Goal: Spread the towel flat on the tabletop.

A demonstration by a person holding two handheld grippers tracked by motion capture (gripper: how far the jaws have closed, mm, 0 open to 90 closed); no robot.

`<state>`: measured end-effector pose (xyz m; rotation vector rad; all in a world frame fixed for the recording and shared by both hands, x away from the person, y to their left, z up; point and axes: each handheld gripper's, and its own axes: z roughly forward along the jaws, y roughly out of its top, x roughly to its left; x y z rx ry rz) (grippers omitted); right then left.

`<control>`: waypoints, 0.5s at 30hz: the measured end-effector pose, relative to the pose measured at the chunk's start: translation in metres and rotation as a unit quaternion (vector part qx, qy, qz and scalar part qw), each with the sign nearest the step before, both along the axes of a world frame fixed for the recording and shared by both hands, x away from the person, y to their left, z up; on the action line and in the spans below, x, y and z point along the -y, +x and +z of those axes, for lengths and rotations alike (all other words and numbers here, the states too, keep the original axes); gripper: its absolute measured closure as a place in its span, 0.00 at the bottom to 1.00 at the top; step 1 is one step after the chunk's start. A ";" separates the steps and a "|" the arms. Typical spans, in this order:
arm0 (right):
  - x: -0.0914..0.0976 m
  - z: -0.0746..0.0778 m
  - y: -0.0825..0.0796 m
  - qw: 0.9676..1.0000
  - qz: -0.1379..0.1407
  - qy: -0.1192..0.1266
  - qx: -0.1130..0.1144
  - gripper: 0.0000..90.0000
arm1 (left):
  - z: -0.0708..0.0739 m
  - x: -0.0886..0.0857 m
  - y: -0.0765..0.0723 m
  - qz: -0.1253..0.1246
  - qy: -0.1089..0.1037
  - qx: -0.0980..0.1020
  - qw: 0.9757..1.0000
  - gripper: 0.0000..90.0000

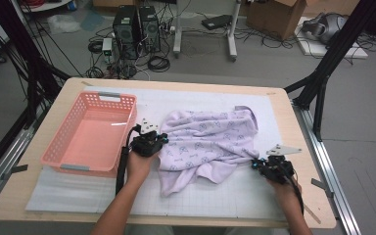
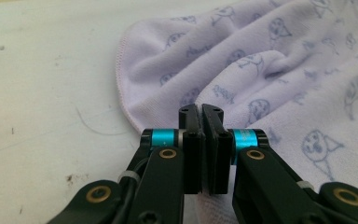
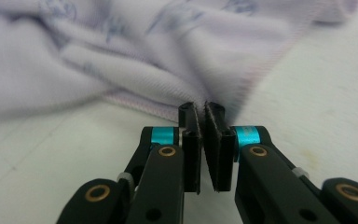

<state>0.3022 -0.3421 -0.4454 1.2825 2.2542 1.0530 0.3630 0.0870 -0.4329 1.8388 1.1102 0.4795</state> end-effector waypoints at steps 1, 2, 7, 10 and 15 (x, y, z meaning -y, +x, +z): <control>0.006 0.000 0.002 1.000 -0.013 0.005 0.002 0.95 | -0.001 0.001 0.002 0.004 -0.005 0.000 1.000 0.96; 0.010 0.000 0.003 1.000 -0.021 0.000 0.006 0.95 | -0.001 0.002 0.004 0.009 -0.008 -0.002 1.000 0.96; 0.022 0.009 0.017 0.997 -0.064 0.012 0.033 0.96 | 0.002 0.008 0.014 0.030 -0.012 0.010 0.999 0.96; 0.022 0.014 0.024 0.995 -0.088 0.030 0.044 0.94 | 0.000 0.007 0.014 0.025 -0.026 0.002 0.999 0.90; 0.019 0.019 0.014 0.993 -0.088 0.043 0.058 0.73 | 0.007 0.005 -0.002 -0.013 -0.032 0.018 0.999 0.55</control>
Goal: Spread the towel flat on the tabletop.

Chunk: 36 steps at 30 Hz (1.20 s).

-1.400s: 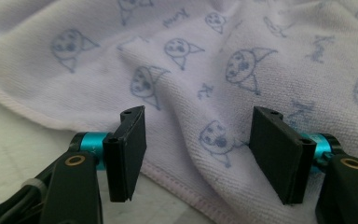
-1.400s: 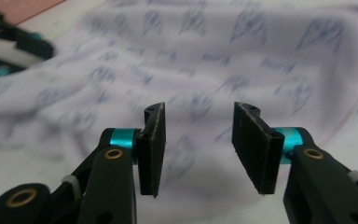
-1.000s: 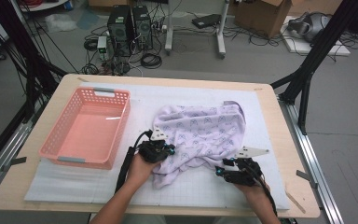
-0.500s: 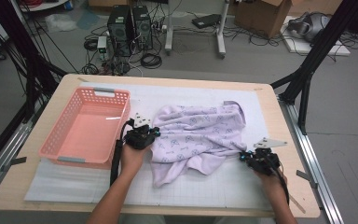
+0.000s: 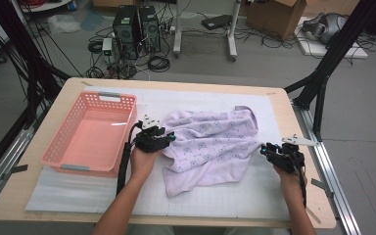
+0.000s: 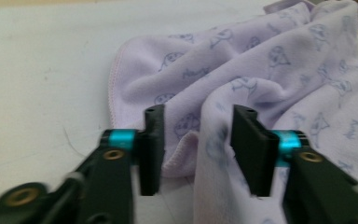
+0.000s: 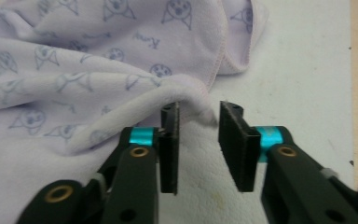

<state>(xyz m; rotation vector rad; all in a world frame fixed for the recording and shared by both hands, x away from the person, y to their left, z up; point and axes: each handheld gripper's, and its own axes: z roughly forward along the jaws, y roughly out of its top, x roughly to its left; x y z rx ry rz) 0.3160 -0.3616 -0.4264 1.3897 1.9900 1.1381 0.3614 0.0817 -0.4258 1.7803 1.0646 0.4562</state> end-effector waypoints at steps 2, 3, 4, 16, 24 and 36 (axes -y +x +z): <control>0.003 0.003 -0.007 1.000 0.000 0.006 0.007 0.71 | 0.003 -0.001 -0.009 -0.009 -0.006 0.010 1.000 0.50; 0.005 0.004 -0.010 1.000 0.000 0.009 0.008 0.71 | 0.005 -0.001 -0.014 -0.014 -0.009 0.016 1.000 0.48; 0.007 0.004 -0.013 1.000 0.002 0.010 0.012 0.71 | 0.006 -0.002 -0.019 -0.021 -0.013 0.021 0.999 0.48; 0.010 0.003 -0.037 1.000 0.018 0.013 -0.002 0.80 | -0.010 -0.008 -0.058 -0.073 -0.014 0.013 0.997 0.44; -0.003 -0.006 -0.041 0.999 0.041 -0.001 -0.021 0.93 | -0.024 -0.003 -0.069 -0.097 -0.003 -0.037 0.995 0.43; -0.035 -0.013 -0.026 0.996 0.078 0.001 -0.044 0.92 | -0.025 0.011 -0.071 -0.100 0.051 -0.050 0.992 0.87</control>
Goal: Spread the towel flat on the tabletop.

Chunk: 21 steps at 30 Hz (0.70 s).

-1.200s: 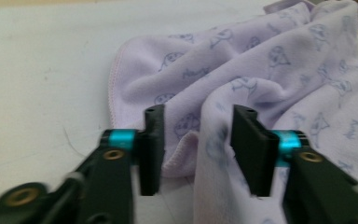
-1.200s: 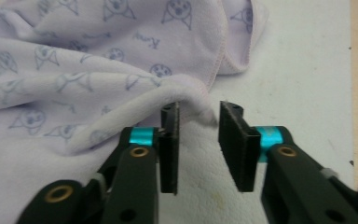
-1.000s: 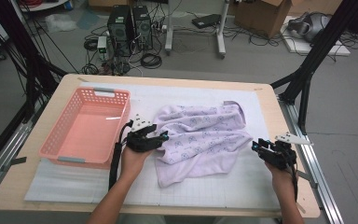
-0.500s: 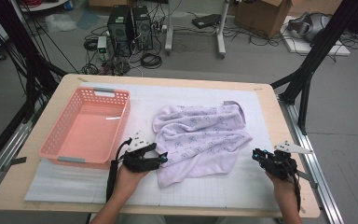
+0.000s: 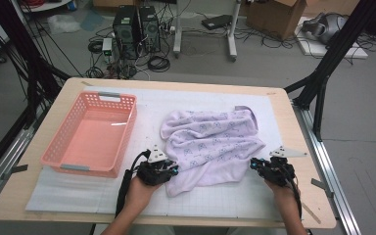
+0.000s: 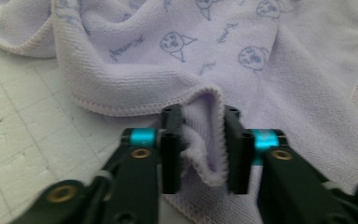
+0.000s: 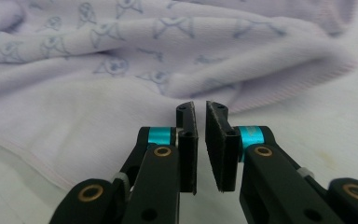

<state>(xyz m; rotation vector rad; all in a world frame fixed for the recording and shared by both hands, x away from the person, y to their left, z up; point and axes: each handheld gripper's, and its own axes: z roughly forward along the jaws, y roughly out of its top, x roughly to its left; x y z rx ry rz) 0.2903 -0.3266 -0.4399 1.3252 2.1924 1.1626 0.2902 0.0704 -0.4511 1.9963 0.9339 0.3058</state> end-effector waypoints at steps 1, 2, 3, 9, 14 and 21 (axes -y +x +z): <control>-0.005 -0.001 0.001 1.000 0.000 -0.008 -0.003 0.92 | 0.000 -0.002 0.000 -0.001 -0.002 -0.001 1.000 0.88; -0.009 -0.002 0.003 1.000 -0.001 -0.019 -0.004 0.92 | 0.001 -0.004 0.000 0.004 -0.002 0.004 1.000 0.89; -0.012 -0.003 0.005 1.000 -0.004 -0.025 -0.008 0.91 | 0.002 -0.007 -0.001 0.010 -0.003 0.011 1.000 0.90; -0.031 -0.003 0.011 1.000 0.020 -0.008 -0.012 0.86 | 0.013 -0.033 0.000 0.059 -0.041 0.033 0.997 0.90; -0.052 -0.008 0.016 0.997 0.071 -0.007 -0.004 0.70 | 0.010 -0.039 0.002 0.067 -0.054 0.030 0.996 0.90; -0.029 0.000 0.013 0.999 0.034 0.041 0.003 0.89 | 0.009 -0.039 0.003 0.068 -0.064 0.032 0.995 0.90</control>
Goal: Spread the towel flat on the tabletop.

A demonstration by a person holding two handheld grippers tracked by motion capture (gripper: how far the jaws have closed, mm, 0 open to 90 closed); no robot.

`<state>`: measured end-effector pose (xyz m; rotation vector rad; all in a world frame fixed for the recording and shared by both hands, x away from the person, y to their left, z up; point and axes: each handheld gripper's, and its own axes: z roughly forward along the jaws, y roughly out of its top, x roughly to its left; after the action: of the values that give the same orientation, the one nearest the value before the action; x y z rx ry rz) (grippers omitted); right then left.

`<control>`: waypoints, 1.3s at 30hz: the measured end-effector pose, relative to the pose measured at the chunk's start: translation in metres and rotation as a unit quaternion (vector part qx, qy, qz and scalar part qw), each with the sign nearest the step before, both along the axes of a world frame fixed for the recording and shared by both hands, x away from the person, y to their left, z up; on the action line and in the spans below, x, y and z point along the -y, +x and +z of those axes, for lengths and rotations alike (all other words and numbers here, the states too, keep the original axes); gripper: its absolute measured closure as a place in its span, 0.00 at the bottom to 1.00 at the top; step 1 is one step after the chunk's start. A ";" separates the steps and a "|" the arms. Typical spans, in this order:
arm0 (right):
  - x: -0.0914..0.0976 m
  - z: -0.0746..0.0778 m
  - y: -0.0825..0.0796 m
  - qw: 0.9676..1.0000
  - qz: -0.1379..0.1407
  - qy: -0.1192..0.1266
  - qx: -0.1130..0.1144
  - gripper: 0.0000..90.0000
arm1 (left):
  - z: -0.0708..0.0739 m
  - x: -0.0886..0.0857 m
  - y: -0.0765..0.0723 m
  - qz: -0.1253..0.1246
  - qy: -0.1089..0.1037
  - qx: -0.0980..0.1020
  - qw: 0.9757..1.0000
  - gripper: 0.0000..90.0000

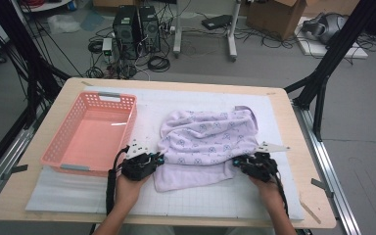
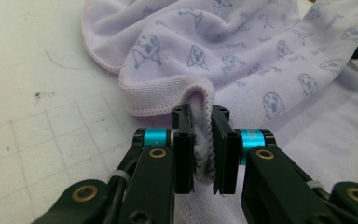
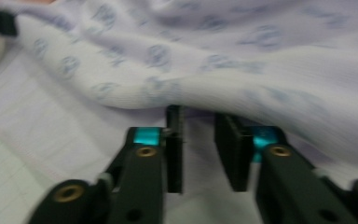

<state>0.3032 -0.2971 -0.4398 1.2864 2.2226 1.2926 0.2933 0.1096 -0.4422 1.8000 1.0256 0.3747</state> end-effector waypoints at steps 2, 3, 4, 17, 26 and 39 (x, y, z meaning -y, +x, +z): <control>0.011 0.000 0.000 0.999 -0.031 -0.022 -0.003 0.90 | -0.001 0.000 0.001 -0.001 0.001 -0.002 1.000 0.90; 0.018 -0.004 0.001 0.997 -0.068 -0.044 -0.008 0.85 | -0.001 0.000 0.001 -0.001 0.001 -0.003 1.000 0.89; 0.018 -0.004 0.001 0.997 -0.068 -0.044 -0.008 0.85 | 0.000 0.001 0.000 -0.002 0.002 -0.002 1.000 0.89; 0.010 0.000 0.006 0.995 -0.028 -0.086 -0.030 0.97 | -0.001 0.002 0.000 -0.008 -0.005 -0.004 1.000 0.89; 0.074 0.031 -0.031 0.991 -0.065 -0.105 -0.042 0.97 | 0.001 0.006 0.000 -0.019 -0.016 -0.006 1.000 0.90; 0.066 0.026 -0.029 0.994 -0.089 -0.068 0.008 0.78 | 0.002 0.005 0.002 0.008 -0.010 -0.002 1.000 0.55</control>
<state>0.2743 -0.3631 -0.4137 1.3815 2.0910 1.0654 0.2950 0.1046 -0.4402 1.7754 1.0435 0.3705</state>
